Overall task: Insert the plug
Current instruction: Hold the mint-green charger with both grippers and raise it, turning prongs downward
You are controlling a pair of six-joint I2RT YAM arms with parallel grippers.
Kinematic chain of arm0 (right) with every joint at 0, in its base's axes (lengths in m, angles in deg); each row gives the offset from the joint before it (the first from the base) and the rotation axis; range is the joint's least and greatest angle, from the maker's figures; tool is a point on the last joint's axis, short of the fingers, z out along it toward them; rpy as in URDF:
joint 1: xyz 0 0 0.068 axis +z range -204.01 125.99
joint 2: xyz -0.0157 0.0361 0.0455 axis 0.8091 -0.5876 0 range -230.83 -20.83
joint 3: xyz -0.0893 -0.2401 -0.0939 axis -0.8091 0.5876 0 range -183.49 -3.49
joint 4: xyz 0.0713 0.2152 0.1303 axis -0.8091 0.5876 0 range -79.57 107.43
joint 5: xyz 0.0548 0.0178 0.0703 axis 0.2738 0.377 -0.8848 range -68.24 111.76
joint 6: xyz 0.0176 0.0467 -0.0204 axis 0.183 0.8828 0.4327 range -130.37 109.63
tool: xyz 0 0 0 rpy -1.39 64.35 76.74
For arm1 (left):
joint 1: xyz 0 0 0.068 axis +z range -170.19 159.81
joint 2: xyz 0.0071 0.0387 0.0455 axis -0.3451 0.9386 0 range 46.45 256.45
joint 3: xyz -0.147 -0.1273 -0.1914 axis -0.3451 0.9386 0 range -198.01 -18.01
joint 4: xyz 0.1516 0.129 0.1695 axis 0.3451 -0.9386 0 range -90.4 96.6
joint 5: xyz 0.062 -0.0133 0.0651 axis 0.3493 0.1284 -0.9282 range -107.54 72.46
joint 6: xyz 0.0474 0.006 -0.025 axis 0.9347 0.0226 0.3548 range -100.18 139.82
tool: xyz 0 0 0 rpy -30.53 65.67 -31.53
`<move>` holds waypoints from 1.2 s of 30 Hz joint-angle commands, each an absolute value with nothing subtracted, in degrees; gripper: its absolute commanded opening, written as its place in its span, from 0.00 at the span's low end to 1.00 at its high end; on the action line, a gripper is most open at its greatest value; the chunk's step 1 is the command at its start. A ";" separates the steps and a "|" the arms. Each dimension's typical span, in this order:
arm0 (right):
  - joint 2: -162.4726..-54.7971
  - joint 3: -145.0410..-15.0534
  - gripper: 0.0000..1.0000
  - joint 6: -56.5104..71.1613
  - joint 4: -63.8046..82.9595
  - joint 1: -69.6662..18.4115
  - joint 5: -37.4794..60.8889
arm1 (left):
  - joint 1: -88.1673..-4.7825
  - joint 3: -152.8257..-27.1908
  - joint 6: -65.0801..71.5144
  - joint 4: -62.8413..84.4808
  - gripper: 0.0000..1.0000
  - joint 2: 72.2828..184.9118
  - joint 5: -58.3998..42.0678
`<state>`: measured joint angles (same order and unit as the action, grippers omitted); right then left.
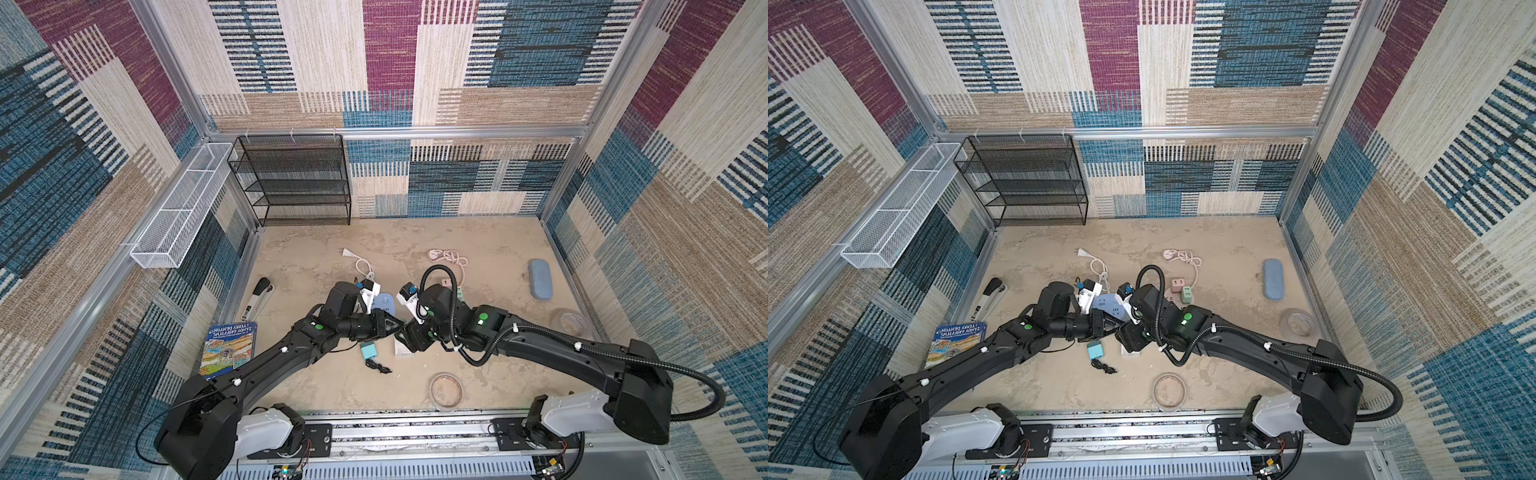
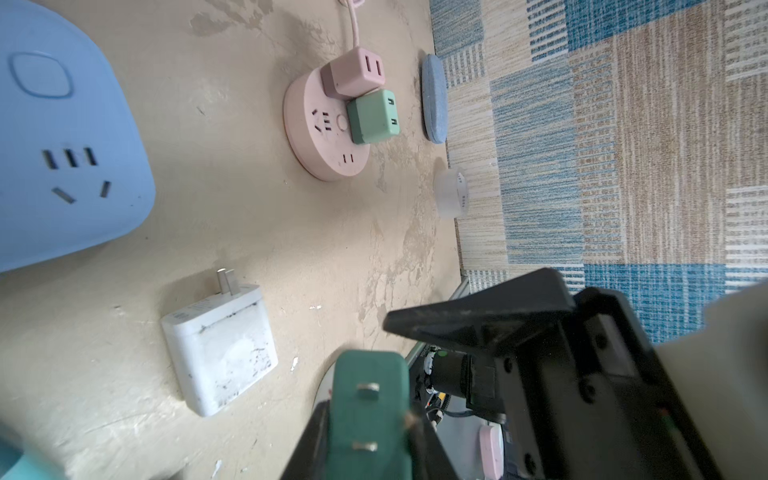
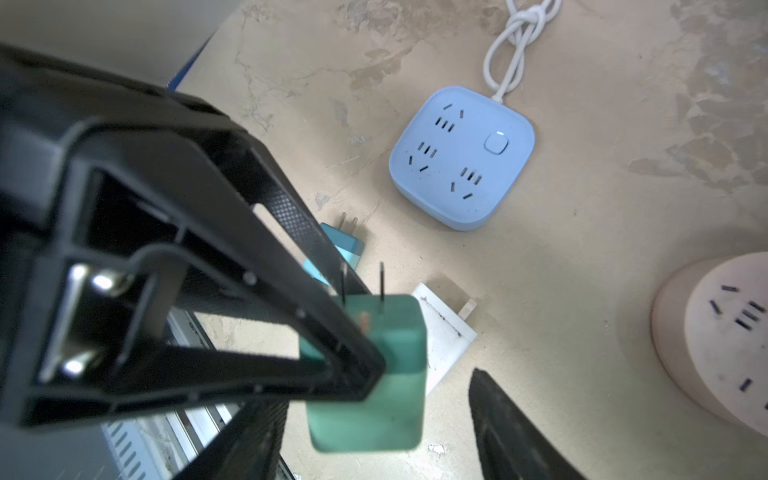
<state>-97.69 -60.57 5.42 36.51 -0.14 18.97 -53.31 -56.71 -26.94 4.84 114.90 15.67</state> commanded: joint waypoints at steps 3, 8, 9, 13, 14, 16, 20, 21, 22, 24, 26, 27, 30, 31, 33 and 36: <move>-94.28 -60.49 0.70 16.82 32.75 -3.02 23.56 | -52.03 -53.53 -32.51 11.61 0.00 108.15 4.79; -89.49 -54.75 0.62 26.17 17.18 -5.79 15.99 | -51.85 -50.13 -40.67 23.30 0.00 102.84 -1.00; -88.65 -53.75 0.60 27.57 13.52 -6.05 14.78 | -51.83 -49.76 -42.20 25.76 0.00 102.53 -1.42; -86.78 -51.78 0.54 31.66 4.62 -7.19 12.97 | -51.83 -50.35 -45.97 30.92 0.00 103.35 -0.87; -86.30 -51.09 0.53 33.09 1.96 -7.81 12.05 | -51.81 -50.27 -47.14 32.19 0.00 103.70 -0.58; -85.61 -49.59 0.52 35.76 -1.67 -8.90 10.06 | -51.83 -49.43 -49.66 35.90 0.00 104.16 -0.92; -84.85 -45.62 0.54 40.85 -9.91 -11.10 5.95 | -51.83 -48.68 -54.95 44.79 0.00 106.74 -0.02; -84.71 -44.45 0.53 42.17 -11.86 -11.67 5.18 | -51.82 -48.68 -56.16 47.20 0.00 107.68 0.77; -84.68 -43.63 0.53 43.23 -12.93 -11.98 4.85 | -51.83 -48.76 -57.09 48.77 0.00 108.52 1.25; -84.77 -42.86 0.52 43.74 -14.24 -12.34 4.46 | -51.83 -49.26 -58.57 51.20 0.00 110.17 2.70; -84.78 -42.62 0.50 44.02 -14.97 -12.41 4.25 | -51.91 -48.97 -59.85 53.79 0.00 111.36 3.04; -84.86 -42.45 0.49 44.57 -15.44 -12.52 4.04 | -51.91 -48.74 -60.48 55.11 0.00 111.85 3.20; -85.81 -41.91 0.49 45.94 -18.01 -13.05 2.53 | -52.15 -48.16 -61.35 57.65 0.00 112.92 3.43; -86.14 -41.84 0.49 46.57 -18.41 -13.22 2.36 | -52.22 -47.91 -61.44 58.25 0.00 113.02 3.28; -86.99 -41.80 0.49 47.37 -18.93 -13.49 2.07 | -52.40 -47.28 -61.65 58.96 0.00 112.82 2.94; -87.98 -41.73 0.48 48.16 -19.78 -13.67 1.72 | -52.35 -47.23 -61.22 58.34 0.00 112.20 3.03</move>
